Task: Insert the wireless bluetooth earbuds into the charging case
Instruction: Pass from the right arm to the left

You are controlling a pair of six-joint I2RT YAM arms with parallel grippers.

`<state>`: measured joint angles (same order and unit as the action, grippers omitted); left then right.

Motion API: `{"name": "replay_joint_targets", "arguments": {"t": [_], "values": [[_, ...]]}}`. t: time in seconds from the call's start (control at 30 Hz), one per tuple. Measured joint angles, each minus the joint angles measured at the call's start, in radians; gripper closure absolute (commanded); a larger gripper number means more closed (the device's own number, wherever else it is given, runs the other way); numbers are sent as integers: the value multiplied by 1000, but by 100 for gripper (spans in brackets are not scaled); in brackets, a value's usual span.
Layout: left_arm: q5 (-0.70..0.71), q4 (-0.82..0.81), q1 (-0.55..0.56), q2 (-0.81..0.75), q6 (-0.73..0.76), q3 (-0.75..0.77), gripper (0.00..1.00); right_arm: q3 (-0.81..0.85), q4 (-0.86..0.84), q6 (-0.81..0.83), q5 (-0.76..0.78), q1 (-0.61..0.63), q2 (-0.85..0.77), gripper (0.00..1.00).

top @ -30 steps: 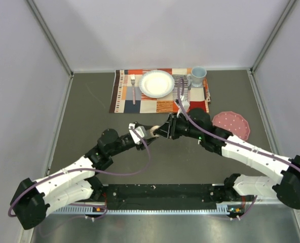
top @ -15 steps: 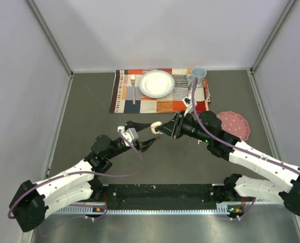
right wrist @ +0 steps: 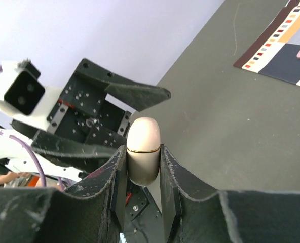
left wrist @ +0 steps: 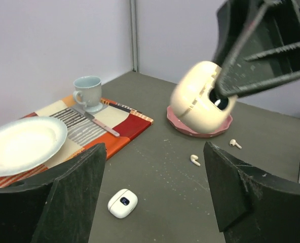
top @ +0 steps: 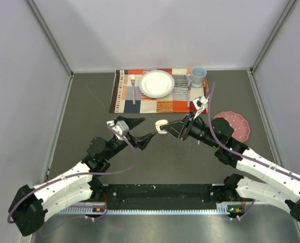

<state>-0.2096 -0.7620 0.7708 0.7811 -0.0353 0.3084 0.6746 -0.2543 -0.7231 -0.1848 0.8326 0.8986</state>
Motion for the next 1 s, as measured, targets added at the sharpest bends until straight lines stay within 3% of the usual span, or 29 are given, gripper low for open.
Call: {"name": "replay_joint_targets", "arguments": {"t": [0.17,0.4,0.63,1.0], "values": [[-30,32,-76,29,-157,66,15,-60,-47,42,1,-5,-37,100],[-201,27,-130,86,-332,127,14,-145,-177,88,-1,-5,-84,100],[-363,-38,-130,114,-417,146,14,-209,-340,101,-19,-5,-88,100],[-538,-266,-132,200,-500,144,25,-271,-549,122,-80,-6,-88,100]]}}
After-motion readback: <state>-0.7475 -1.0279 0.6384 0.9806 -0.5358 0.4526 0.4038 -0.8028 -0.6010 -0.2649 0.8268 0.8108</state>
